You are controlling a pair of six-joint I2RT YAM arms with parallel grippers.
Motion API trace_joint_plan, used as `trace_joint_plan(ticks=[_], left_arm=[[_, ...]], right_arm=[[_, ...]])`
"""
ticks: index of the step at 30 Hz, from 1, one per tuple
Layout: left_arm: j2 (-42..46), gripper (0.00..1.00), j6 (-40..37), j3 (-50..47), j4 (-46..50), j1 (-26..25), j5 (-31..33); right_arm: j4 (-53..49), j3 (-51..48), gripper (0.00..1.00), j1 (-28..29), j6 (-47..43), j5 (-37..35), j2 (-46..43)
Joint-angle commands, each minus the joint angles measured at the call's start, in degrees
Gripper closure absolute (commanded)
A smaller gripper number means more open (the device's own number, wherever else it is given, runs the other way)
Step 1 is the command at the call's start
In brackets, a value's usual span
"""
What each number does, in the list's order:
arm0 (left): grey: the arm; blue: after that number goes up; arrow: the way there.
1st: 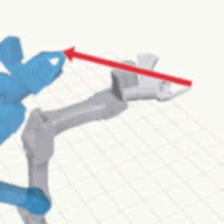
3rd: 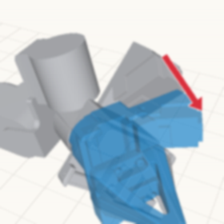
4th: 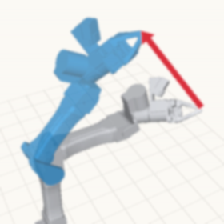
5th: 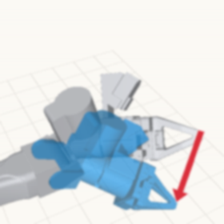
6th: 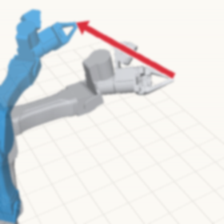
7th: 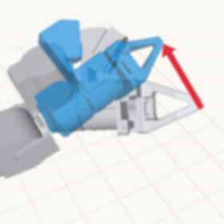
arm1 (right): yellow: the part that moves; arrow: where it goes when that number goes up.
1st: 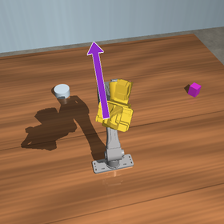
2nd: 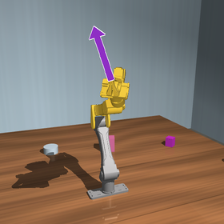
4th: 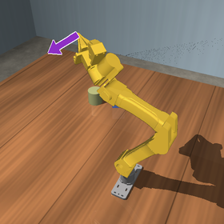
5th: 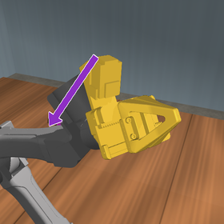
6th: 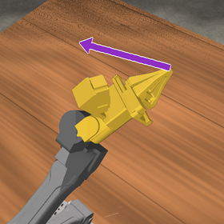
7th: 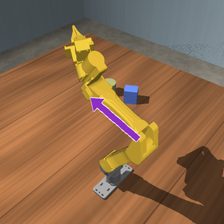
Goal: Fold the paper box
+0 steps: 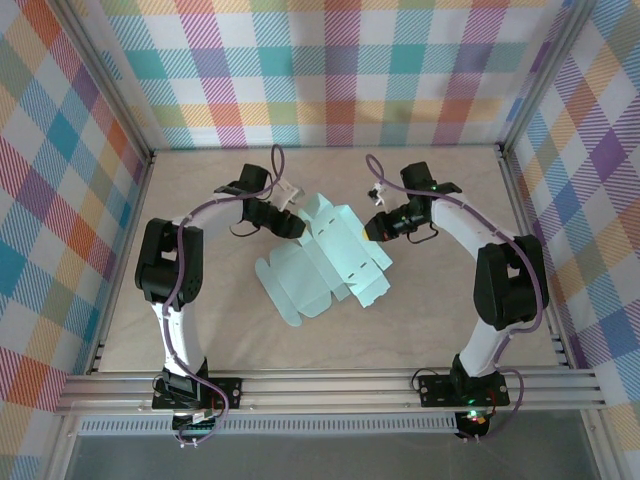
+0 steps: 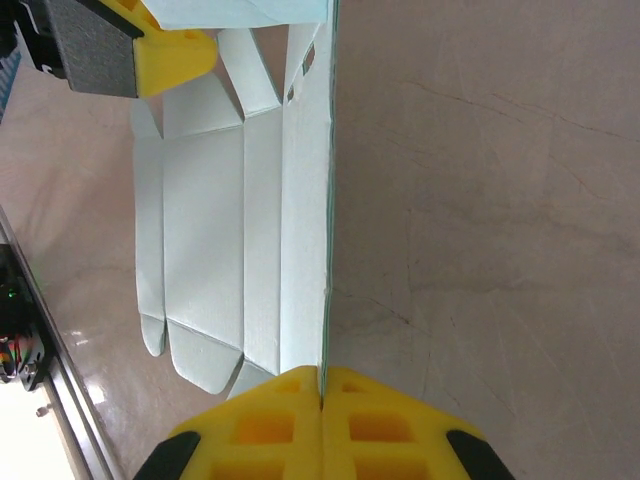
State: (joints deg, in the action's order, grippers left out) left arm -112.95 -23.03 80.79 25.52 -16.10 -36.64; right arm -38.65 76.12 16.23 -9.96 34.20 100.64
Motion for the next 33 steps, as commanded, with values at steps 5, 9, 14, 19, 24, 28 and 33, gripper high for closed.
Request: trace_joint_plan(ticks=[5, 9, 14, 19, 24, 28, 33], left_arm=[[-0.2, 0.65, -2.1, 0.6, 2.8, -0.3, -0.6], [0.3, 0.76, -4.1, 0.1, 3.6, -0.3, -3.3], [0.6, 0.81, -6.5, 0.2, 5.4, -0.3, -7.0], [1.4, 0.8, -6.4, -0.5, 4.6, -0.7, -6.4], [0.8, 0.82, -6.5, 0.1, 5.3, -1.0, -5.1], [1.7, 0.95, -6.7, -0.4, 4.7, -1.5, -4.2], [4.9, 1.0, -7.2, -3.4, 2.1, -3.6, 1.4]], right_arm=[[-1.3, 2.2, 1.0, -0.6, -0.7, 3.4, -1.7], [-1.3, 2.4, 1.0, -0.7, -0.7, 3.4, -1.7], [-1.4, 2.6, 1.0, -1.0, -0.4, 3.3, -1.3], [-1.5, 2.6, 1.0, -1.0, -0.2, 3.0, -1.1], [-1.2, 2.4, 1.0, -1.0, -0.1, 4.2, -1.6], [-1.3, 2.7, 1.0, -1.1, 0.7, 4.3, -1.3], [-1.8, 3.9, 1.0, -1.1, 3.5, 4.5, -0.5]])
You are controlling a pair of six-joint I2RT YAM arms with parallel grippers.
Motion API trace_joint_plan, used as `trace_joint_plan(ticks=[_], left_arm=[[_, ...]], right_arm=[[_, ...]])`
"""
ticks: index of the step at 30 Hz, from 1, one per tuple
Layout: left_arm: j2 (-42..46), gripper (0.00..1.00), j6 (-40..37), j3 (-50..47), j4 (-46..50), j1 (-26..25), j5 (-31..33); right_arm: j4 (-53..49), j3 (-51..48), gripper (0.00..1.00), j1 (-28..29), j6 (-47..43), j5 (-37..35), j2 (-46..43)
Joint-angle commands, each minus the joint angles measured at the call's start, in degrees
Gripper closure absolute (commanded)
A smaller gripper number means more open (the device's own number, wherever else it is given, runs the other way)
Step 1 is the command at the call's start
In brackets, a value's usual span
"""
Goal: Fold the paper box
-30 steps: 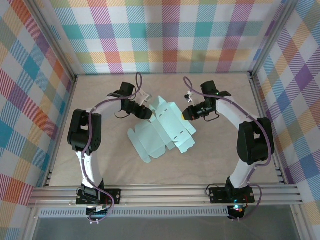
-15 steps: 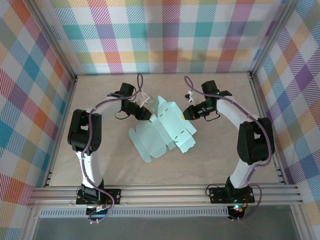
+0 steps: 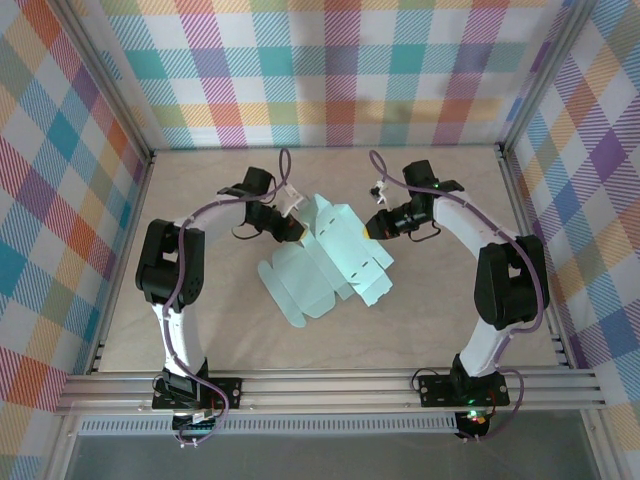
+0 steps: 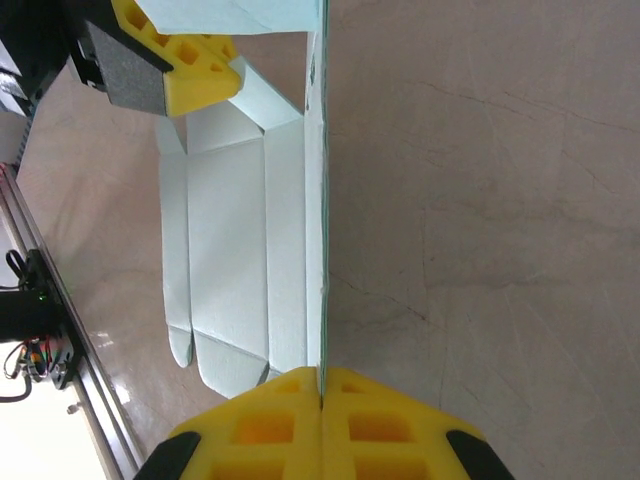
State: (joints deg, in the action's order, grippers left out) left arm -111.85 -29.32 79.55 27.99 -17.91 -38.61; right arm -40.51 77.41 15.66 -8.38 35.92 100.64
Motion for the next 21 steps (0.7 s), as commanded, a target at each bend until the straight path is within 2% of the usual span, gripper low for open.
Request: trace_joint_plan(ticks=[1, 6, 8, 11, 15, 21], left_arm=[[4.6, 1.0, -1.0, -3.1, -1.3, -2.4, 5.0], [9.8, 1.0, 0.1, -9.8, -10.5, -8.1, 19.2], [11.9, 1.0, 1.9, -13.5, -18.2, -12.0, 30.8], [14.3, 1.0, 3.7, -18.9, -27.1, -17.4, 44.2], [15.6, 1.0, 4.1, -23.2, -34.9, -23.5, 55.9], [10.4, 1.0, -1.8, -24.3, -41.3, -31.5, 71.8]], right_arm=[[0.2, 2.7, 1.0, -0.5, 2.2, 2.9, -0.5], [-1.1, 3.9, 1.0, -0.8, 5.7, 3.7, 0.4], [-1.1, 4.2, 1.0, -1.1, 6.6, 3.5, 0.9], [-1.2, 4.7, 1.0, -1.6, 7.6, 3.9, 1.7], [-0.1, 4.7, 1.0, -2.0, 8.8, 5.8, 2.1], [1.7, 4.3, 1.0, -2.4, 10.1, 8.3, 2.2]])
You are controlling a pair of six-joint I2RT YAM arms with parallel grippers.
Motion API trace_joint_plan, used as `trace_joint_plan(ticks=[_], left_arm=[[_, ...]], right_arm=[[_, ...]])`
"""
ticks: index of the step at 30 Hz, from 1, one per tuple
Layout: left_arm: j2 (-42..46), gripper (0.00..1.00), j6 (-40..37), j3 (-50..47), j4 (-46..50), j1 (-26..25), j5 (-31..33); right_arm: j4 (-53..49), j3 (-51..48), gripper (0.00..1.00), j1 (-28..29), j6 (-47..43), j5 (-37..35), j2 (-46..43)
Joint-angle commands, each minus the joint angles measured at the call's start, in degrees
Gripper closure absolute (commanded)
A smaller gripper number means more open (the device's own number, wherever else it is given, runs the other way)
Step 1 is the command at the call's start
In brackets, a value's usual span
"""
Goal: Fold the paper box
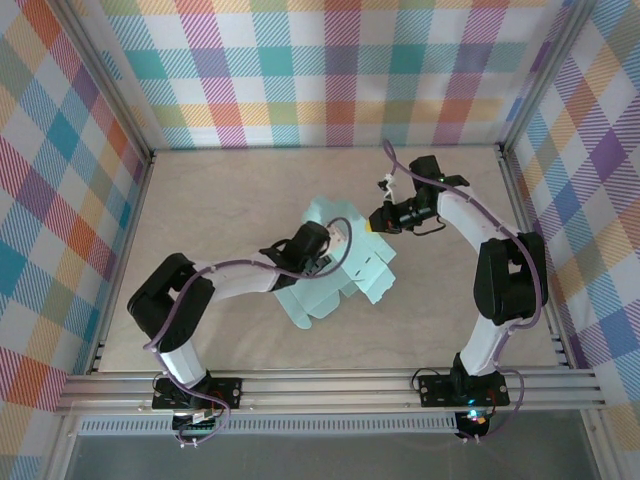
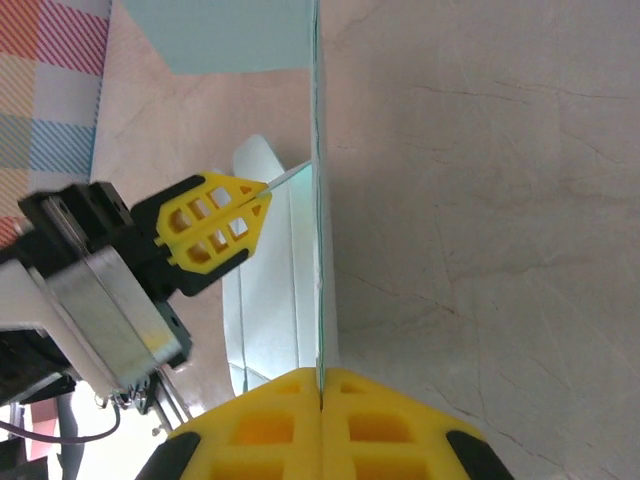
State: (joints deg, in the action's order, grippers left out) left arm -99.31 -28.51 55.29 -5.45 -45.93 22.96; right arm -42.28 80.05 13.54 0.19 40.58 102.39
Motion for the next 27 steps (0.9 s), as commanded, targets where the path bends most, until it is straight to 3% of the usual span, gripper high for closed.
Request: trace_joint_plan(ticks=[1, 9, 15, 23, 27], left_arm=[[-3.4, 1.0, -3.3, 0.3, -8.4, -4.5, 12.5], [-8.8, 1.0, -7.9, 0.4, -15.6, -8.7, 20.4], [-8.6, 0.98, -7.6, -0.6, -18.6, -8.2, 19.3], [2.7, 0.56, 4.1, -4.1, -13.2, -3.2, -0.7], [8.0, 0.41, 11.9, -5.8, -14.1, 0.1, -9.6]], right_arm=[[3.5, 1.7, 1.0, -0.3, 1.6, 3.8, 0.5], [4.3, 1.3, 1.0, -0.8, 2.5, 4.3, 0.9], [4.3, 1.1, 1.0, -1.1, 2.4, 3.6, 0.6], [1.9, 1.3, 1.0, -1.0, 0.4, -3.8, 0.2], [2.1, 0.7, 1.0, -0.6, -0.7, -7.9, -0.7]])
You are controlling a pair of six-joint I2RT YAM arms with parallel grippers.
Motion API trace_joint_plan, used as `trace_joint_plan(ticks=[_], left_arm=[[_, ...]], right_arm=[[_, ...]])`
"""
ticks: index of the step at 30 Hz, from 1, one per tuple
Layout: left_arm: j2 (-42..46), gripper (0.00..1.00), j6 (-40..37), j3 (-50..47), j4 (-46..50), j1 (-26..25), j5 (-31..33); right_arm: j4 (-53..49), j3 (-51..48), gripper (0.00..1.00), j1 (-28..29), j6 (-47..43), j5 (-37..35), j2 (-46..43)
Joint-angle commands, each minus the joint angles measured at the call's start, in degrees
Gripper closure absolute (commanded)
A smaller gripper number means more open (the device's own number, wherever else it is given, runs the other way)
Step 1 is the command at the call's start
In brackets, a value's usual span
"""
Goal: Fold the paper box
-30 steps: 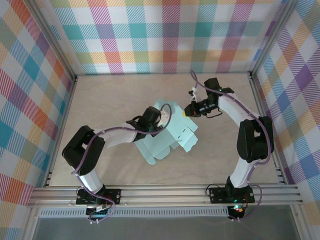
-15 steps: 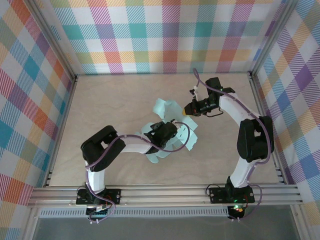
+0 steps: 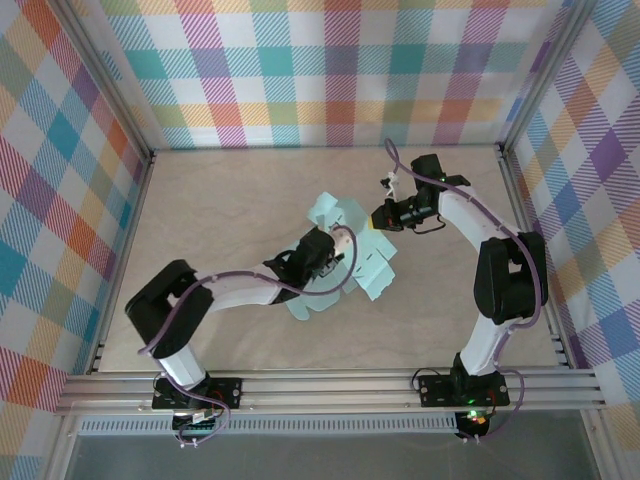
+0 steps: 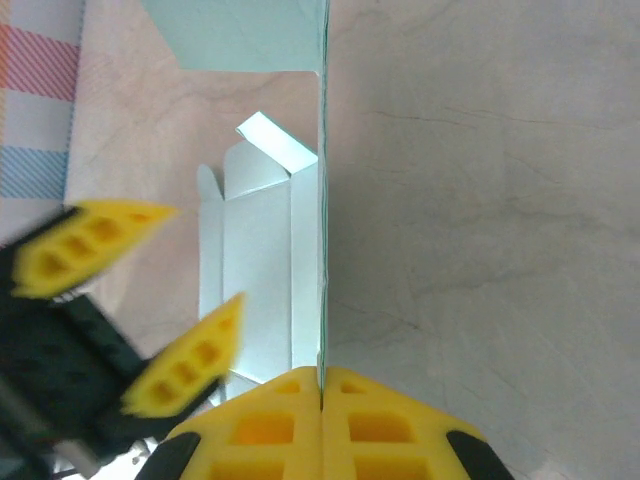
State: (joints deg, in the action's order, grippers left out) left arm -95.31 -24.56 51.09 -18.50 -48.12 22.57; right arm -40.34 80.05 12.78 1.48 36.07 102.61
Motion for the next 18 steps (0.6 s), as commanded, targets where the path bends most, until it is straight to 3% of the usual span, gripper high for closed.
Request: trace_joint_plan(ticks=[1, 10, 18], left_arm=[[5.3, 0.38, 9.4, -2.1, -1.5, 3.0, -10.9], [12.9, 0.25, 27.5, -5.6, -1.5, 17.0, -25.1], [14.5, 0.22, 32.9, -6.7, 0.5, 26.0, -26.0]], right_arm=[[0.5, 0.3, 1.0, 0.3, -2.3, -4.6, -1.3], [5.2, -2.9, 1.0, 4.0, -5.5, -18.2, -5.3], [10.4, -5.4, 1.0, 13.3, -15.2, -33.3, -7.9]])
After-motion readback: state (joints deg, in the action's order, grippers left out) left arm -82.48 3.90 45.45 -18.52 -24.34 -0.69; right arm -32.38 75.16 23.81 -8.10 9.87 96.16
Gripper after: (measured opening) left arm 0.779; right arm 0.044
